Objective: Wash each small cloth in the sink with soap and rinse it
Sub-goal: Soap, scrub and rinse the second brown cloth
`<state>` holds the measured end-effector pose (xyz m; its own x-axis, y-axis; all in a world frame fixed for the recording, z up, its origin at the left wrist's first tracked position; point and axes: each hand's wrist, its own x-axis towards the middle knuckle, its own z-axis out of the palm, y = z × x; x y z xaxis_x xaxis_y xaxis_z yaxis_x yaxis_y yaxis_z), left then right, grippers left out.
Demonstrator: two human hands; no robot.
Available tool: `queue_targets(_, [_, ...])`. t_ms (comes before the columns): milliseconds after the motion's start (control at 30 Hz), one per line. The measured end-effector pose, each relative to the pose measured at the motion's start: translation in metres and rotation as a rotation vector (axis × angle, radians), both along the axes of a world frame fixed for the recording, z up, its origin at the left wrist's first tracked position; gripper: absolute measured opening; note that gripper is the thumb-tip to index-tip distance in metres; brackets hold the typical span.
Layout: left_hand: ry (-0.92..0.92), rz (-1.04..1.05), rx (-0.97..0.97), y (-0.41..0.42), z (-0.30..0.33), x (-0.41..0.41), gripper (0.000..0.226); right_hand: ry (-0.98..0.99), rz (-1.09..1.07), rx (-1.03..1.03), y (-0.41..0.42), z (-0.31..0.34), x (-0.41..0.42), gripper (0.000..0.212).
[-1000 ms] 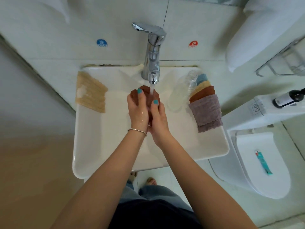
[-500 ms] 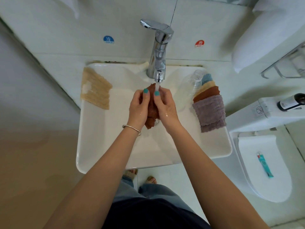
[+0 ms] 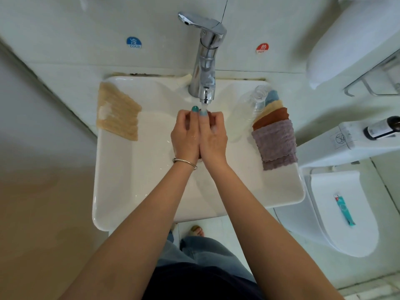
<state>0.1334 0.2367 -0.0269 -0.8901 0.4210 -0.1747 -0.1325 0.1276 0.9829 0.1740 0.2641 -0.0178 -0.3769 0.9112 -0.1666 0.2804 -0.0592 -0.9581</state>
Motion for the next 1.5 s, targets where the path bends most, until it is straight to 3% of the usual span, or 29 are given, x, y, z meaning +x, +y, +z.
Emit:
queue_targets(233, [-0.060, 0.140, 0.037, 0.012, -0.006, 0.000, 0.047, -0.111, 0.063, 0.117, 0.009, -0.007, -0.007, 0.047])
queue_targets(333, [-0.055, 0.130, 0.027, 0.013, -0.010, -0.002, 0.054, -0.254, 0.173, 0.286, 0.010, -0.013, -0.002, 0.030])
queue_targets(467, [-0.011, 0.091, 0.026, 0.014, -0.014, -0.004, 0.059, -0.378, 0.209, 0.233, 0.018, -0.009, -0.003, 0.033])
queue_targets(500, [0.005, 0.064, 0.013, 0.014, -0.013, -0.004, 0.058, -0.373, 0.178, 0.180, 0.020, -0.009, -0.003, 0.033])
queue_targets(600, [0.040, -0.054, -0.022, 0.013, -0.004, -0.001, 0.043, -0.060, -0.003, 0.004, 0.018, -0.001, 0.008, 0.035])
queue_targets(667, [-0.068, -0.055, 0.026, 0.006, 0.001, -0.001, 0.028, 0.081, -0.021, 0.019, 0.015, -0.001, 0.016, 0.023])
queue_targets(733, [-0.159, -0.034, 0.053, -0.005, -0.004, -0.004, 0.035, 0.157, 0.036, 0.003, 0.012, -0.002, 0.017, 0.011])
queue_targets(833, [-0.140, -0.019, -0.007, -0.019, -0.007, -0.004, 0.034, 0.144, 0.119, -0.019, 0.007, -0.001, 0.014, 0.011])
queue_targets(1033, [-0.089, -0.115, 0.053, -0.002, 0.010, 0.009, 0.032, 0.066, 0.043, 0.015, 0.007, -0.013, 0.037, 0.024])
queue_targets(1267, [-0.053, -0.147, 0.060, -0.020, -0.003, -0.002, 0.004, 0.072, 0.129, 0.057, 0.007, 0.001, 0.023, 0.013])
queue_targets(1367, [-0.048, -0.095, 0.051, -0.024, -0.004, -0.005, 0.026, 0.077, 0.122, 0.024, 0.004, 0.001, 0.020, 0.017])
queue_targets(1500, [-0.017, -0.154, 0.011, -0.013, 0.006, -0.011, 0.029, 0.124, 0.226, 0.038, 0.011, 0.002, 0.032, 0.030])
